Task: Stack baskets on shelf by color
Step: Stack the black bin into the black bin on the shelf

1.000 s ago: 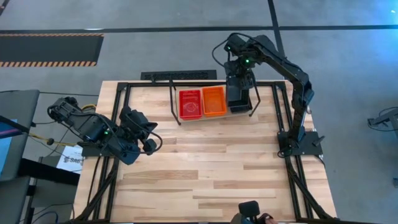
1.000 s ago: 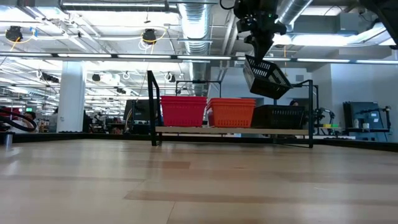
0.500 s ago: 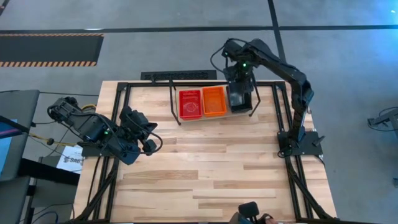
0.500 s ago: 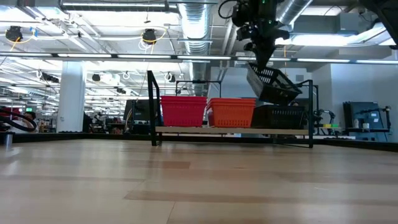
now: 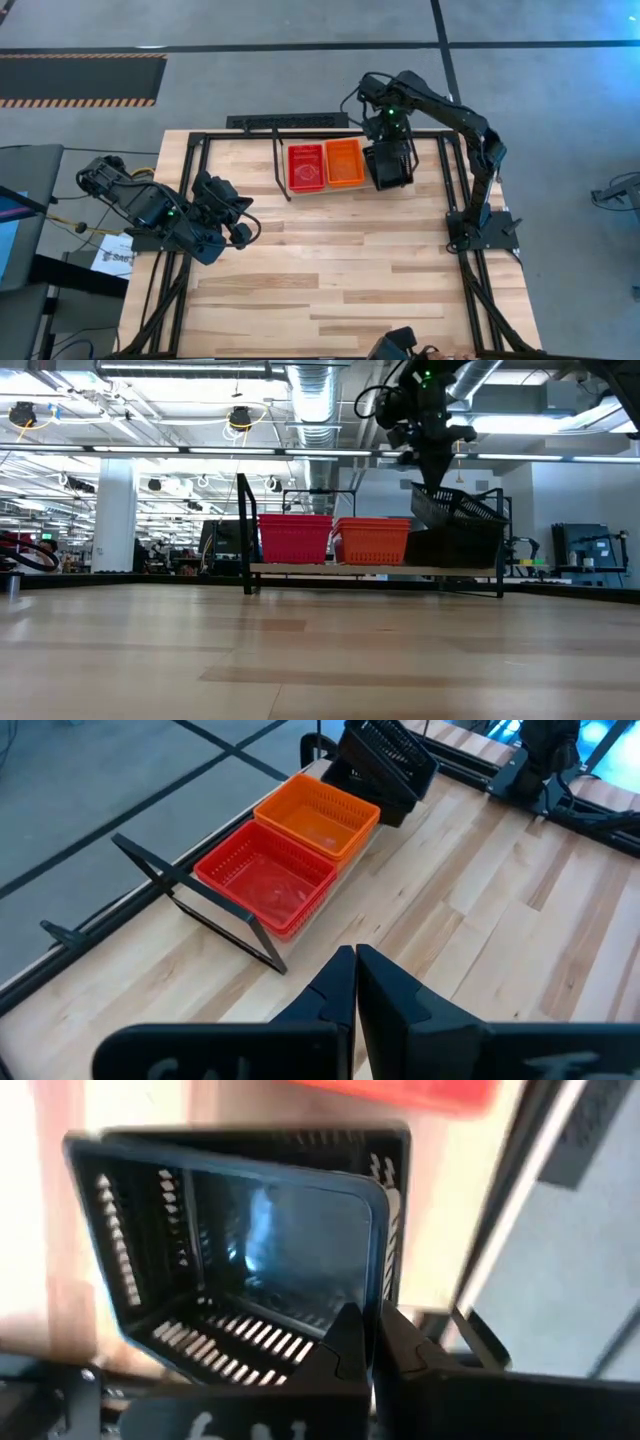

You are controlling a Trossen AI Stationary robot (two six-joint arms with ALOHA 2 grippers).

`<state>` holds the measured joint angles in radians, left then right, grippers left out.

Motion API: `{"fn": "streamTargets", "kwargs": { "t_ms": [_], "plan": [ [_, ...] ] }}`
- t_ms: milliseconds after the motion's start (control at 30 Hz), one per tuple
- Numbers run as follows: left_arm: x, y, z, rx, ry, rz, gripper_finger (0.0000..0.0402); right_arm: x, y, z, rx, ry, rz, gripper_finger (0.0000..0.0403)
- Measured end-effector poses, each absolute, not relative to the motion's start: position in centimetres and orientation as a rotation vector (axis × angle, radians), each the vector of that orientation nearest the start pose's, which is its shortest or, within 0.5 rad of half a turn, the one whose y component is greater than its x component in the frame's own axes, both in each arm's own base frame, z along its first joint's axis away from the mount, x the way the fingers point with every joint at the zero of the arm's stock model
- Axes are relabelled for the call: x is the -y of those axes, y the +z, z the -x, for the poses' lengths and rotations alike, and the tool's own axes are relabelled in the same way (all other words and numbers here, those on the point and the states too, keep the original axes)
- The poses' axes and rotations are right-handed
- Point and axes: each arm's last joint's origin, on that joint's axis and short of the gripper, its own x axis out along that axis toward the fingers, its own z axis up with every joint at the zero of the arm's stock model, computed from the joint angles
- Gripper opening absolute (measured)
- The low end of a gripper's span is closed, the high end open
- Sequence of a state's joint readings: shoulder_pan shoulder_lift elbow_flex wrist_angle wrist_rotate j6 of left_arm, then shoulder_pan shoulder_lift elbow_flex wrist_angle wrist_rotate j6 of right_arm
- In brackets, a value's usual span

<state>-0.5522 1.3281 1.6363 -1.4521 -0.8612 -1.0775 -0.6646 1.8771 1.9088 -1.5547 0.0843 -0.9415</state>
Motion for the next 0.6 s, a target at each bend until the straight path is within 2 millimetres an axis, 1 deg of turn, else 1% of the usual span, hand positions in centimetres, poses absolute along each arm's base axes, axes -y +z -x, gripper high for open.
{"fn": "streamTargets", "kwargs": {
  "t_ms": [133,367,533,600],
  "plan": [
    [9.02,41.25,-18.84,-0.592,0.671,0.257,0.0000,21.47,32.16,-27.44,-1.553,0.173,0.269,0.0002],
    [9.03,41.26,-18.87,-0.588,0.671,0.258,0.0000,21.26,32.03,-27.68,-1.541,0.172,0.258,0.0003],
    [9.02,41.26,-18.87,-0.588,0.672,0.258,0.0000,21.51,32.05,-27.88,-1.521,0.064,0.181,0.0038],
    [9.02,41.26,-18.87,-0.588,0.672,0.258,0.0000,21.58,32.06,-27.94,-1.514,0.051,0.178,0.0052]
  ]
}}
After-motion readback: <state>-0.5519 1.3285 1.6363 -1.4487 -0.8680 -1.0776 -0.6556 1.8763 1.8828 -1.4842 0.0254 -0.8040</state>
